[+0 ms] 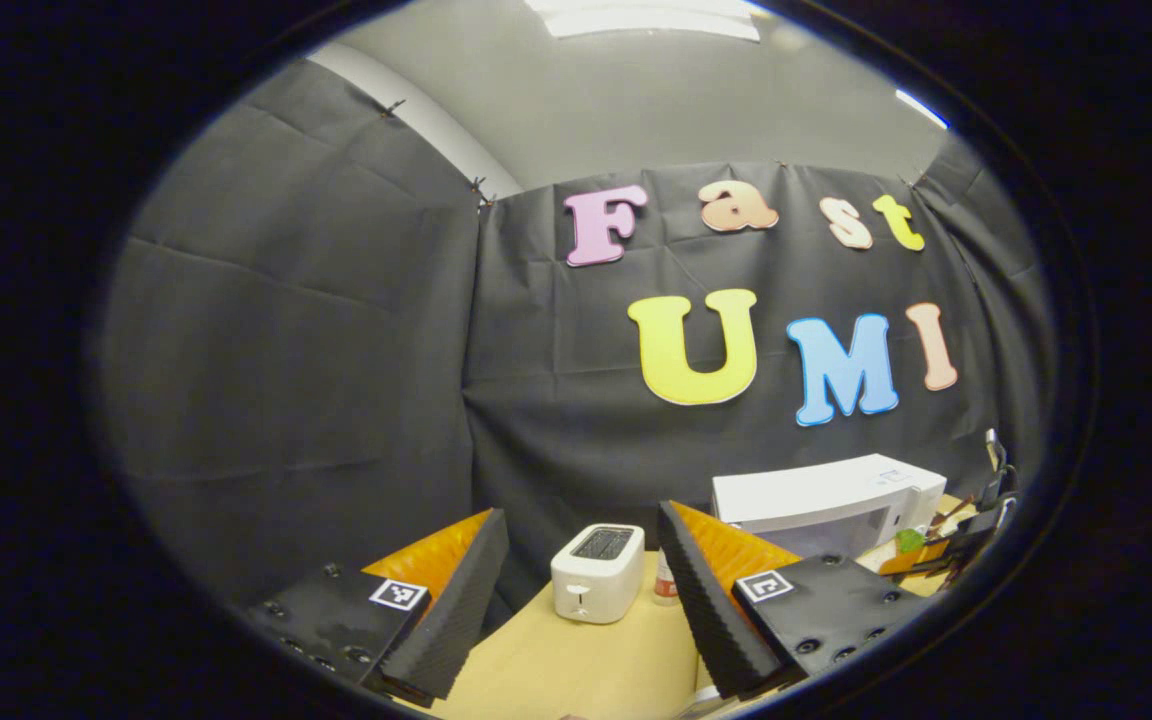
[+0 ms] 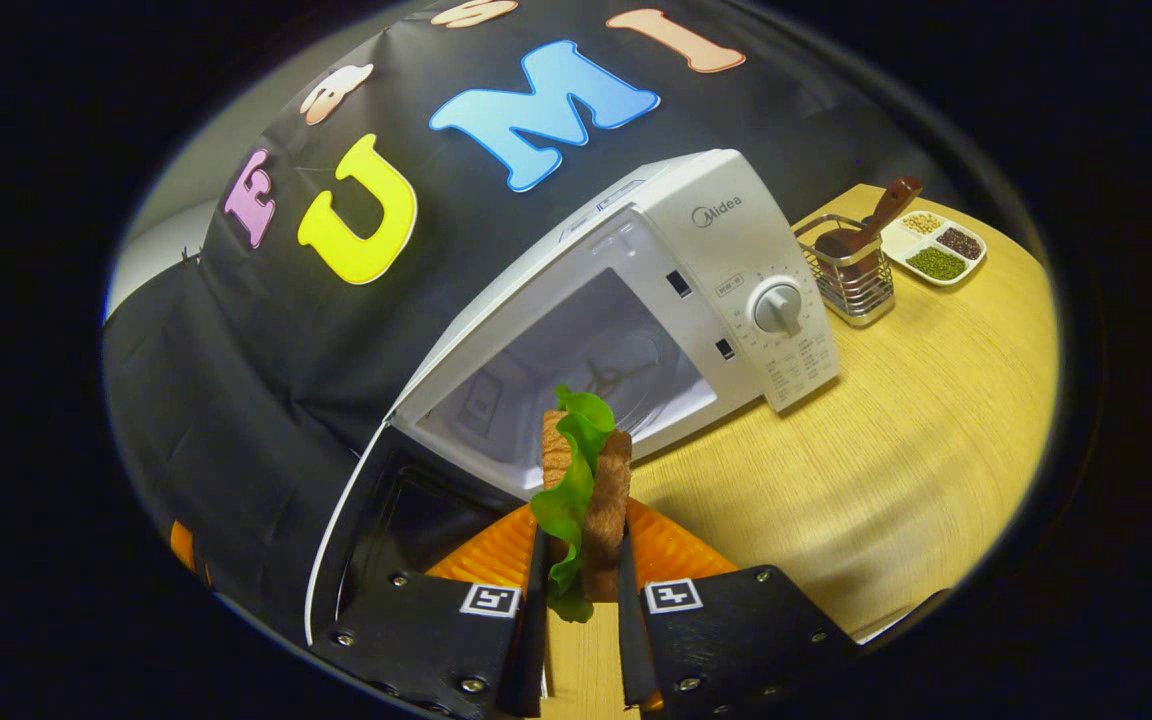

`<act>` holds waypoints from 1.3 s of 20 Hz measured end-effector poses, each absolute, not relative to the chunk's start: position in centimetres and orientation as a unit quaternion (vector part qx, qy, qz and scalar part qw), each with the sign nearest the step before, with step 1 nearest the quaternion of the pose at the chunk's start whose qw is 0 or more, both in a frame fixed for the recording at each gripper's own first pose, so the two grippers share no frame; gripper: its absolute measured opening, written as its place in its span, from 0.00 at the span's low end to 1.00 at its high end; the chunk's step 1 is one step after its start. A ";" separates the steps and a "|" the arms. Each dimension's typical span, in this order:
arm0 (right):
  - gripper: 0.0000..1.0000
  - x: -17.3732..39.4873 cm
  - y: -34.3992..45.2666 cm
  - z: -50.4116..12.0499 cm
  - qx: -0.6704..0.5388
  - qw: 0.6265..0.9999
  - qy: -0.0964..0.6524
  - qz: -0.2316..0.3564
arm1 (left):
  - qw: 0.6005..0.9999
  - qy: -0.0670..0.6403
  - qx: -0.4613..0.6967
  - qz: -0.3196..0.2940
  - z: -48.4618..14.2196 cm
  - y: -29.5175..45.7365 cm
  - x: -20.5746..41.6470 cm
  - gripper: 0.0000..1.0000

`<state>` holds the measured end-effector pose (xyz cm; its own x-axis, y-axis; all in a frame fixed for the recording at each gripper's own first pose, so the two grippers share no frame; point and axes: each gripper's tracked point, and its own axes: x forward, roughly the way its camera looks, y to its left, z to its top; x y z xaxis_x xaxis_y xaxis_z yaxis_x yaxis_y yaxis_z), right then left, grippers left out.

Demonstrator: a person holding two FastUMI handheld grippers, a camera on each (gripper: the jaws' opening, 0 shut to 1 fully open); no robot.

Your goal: Open the microwave oven with the left hand, put the food in, and close the microwave oven.

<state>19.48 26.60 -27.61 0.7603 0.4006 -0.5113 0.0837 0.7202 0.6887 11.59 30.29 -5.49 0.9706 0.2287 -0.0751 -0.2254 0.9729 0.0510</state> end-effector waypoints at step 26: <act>0.55 33.7 30.2 -36.1 0.296 0.912 0.282 -0.012 | 0.978 0.078 0.087 0.170 -6.9 36.1 9.4 0.95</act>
